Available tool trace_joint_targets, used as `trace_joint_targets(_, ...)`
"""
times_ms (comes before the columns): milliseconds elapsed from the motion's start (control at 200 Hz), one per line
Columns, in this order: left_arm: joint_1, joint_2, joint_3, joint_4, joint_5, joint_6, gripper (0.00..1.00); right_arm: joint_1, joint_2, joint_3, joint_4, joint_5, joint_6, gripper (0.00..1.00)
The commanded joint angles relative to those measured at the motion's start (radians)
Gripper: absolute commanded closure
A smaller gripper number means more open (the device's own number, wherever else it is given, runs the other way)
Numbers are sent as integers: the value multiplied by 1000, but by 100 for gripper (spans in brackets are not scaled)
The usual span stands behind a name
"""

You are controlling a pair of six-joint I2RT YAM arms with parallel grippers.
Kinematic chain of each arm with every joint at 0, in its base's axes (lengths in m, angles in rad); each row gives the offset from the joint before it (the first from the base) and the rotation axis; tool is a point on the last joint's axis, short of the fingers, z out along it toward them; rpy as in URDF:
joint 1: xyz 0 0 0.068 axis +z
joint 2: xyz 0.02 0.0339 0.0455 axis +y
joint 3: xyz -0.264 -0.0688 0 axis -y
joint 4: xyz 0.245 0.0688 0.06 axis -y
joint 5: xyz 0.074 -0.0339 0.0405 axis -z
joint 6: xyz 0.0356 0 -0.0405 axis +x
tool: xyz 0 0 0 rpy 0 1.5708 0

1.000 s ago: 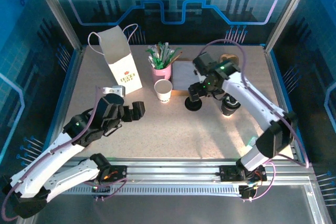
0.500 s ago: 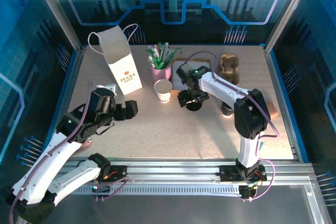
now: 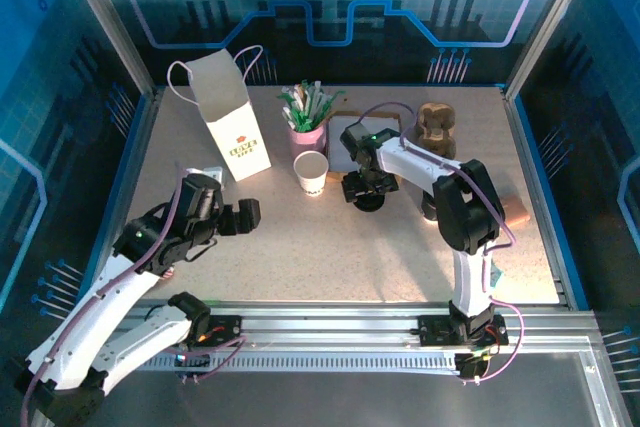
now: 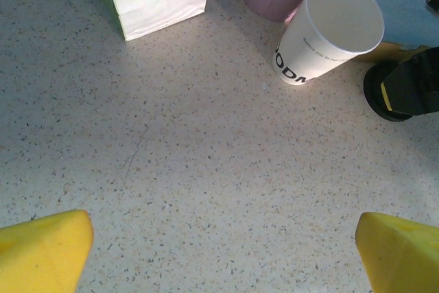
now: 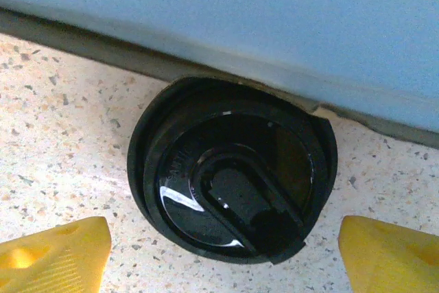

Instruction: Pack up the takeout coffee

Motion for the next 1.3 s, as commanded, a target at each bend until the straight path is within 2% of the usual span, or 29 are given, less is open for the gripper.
trace_joint_targets(0,12,-8,-14,20,-20,23,1,-11,19,-13,14,0,16,14)
trace_joint_targets(385,23,-8,-19,28,-13,30,1,-34,35,-53,69,-35,21,18)
trace_joint_targets(825,40,-6,-22,38,4,33,1,-34,56,-61,86,-17,8,24)
trace_joint_targets(1021,49,-6,-22,41,12,35,1,-29,24,-82,83,-16,8,32)
trace_joint_targets(1291,63,-6,-23,46,27,37,1,29,-69,-94,38,22,-8,34)
